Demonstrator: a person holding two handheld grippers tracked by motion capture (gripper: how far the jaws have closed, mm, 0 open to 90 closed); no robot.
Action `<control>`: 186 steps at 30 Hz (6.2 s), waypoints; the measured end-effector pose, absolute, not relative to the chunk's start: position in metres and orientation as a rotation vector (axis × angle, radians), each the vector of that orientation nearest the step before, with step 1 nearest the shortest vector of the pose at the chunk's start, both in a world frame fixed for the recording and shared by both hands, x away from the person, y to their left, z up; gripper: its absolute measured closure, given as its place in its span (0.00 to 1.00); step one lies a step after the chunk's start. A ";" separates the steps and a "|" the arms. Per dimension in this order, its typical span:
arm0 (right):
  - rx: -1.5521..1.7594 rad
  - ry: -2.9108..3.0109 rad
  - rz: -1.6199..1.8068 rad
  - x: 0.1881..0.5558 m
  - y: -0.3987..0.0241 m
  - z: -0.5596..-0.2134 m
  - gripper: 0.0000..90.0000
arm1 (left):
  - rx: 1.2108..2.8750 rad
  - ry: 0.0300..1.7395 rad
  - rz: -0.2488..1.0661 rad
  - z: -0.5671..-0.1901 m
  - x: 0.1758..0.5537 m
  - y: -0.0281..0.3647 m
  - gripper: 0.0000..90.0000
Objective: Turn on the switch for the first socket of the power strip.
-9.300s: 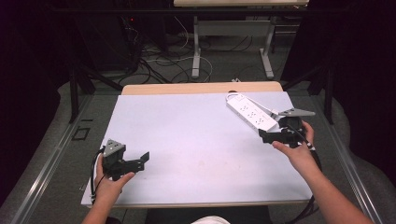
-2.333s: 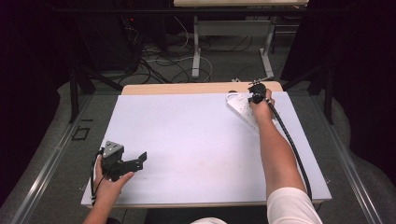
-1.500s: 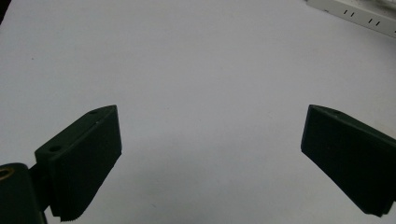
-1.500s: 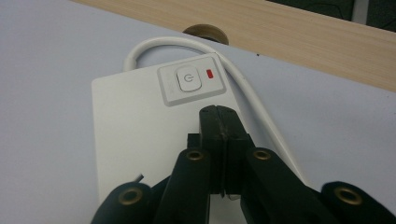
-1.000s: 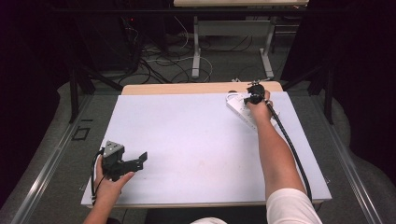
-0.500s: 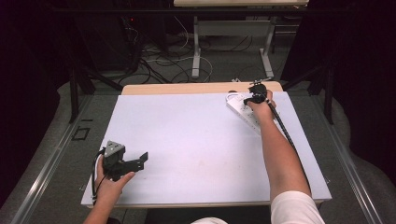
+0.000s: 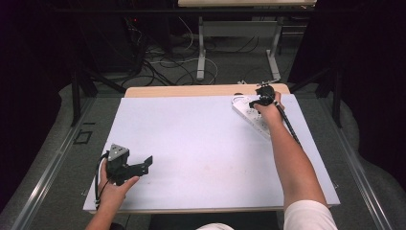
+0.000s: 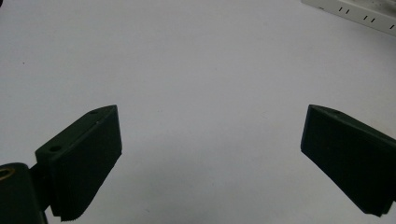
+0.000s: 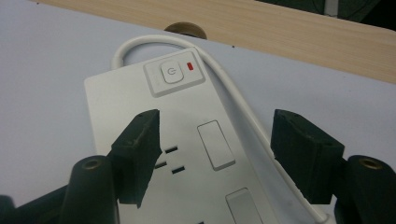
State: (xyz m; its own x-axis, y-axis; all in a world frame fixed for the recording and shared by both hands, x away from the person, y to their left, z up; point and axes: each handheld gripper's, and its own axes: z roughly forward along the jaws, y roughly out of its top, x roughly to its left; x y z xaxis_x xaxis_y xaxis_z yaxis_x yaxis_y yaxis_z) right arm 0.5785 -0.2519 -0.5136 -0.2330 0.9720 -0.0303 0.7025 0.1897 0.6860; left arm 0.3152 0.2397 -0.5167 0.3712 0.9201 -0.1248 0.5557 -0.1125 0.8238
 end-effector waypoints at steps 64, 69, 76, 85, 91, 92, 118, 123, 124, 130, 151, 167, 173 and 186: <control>1.274 2.136 0.887 0.494 -0.235 -0.436 0.00 | 1.795 1.279 0.536 -0.518 0.317 0.235 0.06; 1.248 2.164 0.910 0.479 -0.230 -0.436 0.00 | 1.795 1.279 0.536 -0.517 0.317 0.235 0.06; 1.216 2.202 0.948 0.460 -0.229 -0.440 0.00 | 1.800 1.279 0.537 -0.517 0.317 0.235 0.06; 1.214 2.212 1.006 0.441 -0.235 -0.450 0.00 | 1.801 1.277 0.538 -0.517 0.317 0.234 0.06; 1.224 2.196 1.058 0.428 -0.240 -0.456 0.00 | 1.803 1.277 0.539 -0.517 0.317 0.234 0.06; 1.232 2.195 1.071 0.425 -0.241 -0.456 0.00 | 1.803 1.276 0.539 -0.517 0.317 0.234 0.06; 1.313 2.102 1.140 0.362 -0.280 -0.506 0.02 | 1.799 1.283 0.540 -0.518 0.317 0.232 0.06; 1.335 2.078 1.147 0.355 -0.284 -0.514 0.03 | 1.801 1.283 0.542 -0.517 0.317 0.232 0.06; 1.334 2.074 1.147 0.354 -0.285 -0.516 0.03 | 1.800 1.283 0.543 -0.517 0.317 0.232 0.06; 1.324 2.064 1.125 0.350 -0.289 -0.519 0.03 | 1.803 1.281 0.542 -0.517 0.317 0.233 0.06; 1.373 1.992 1.088 0.349 -0.307 -0.543 0.06 | 1.805 1.280 0.545 -0.518 0.318 0.233 0.06; 1.427 1.951 1.068 0.354 -0.320 -0.555 0.07 | 1.808 1.285 0.538 -0.518 0.318 0.234 0.06; 1.438 1.953 1.074 0.354 -0.318 -0.557 0.08 | 1.805 1.286 0.540 -0.518 0.319 0.234 0.06; 1.439 1.977 1.077 0.354 -0.318 -0.557 0.08 | 1.806 1.293 0.533 -0.519 0.319 0.235 0.06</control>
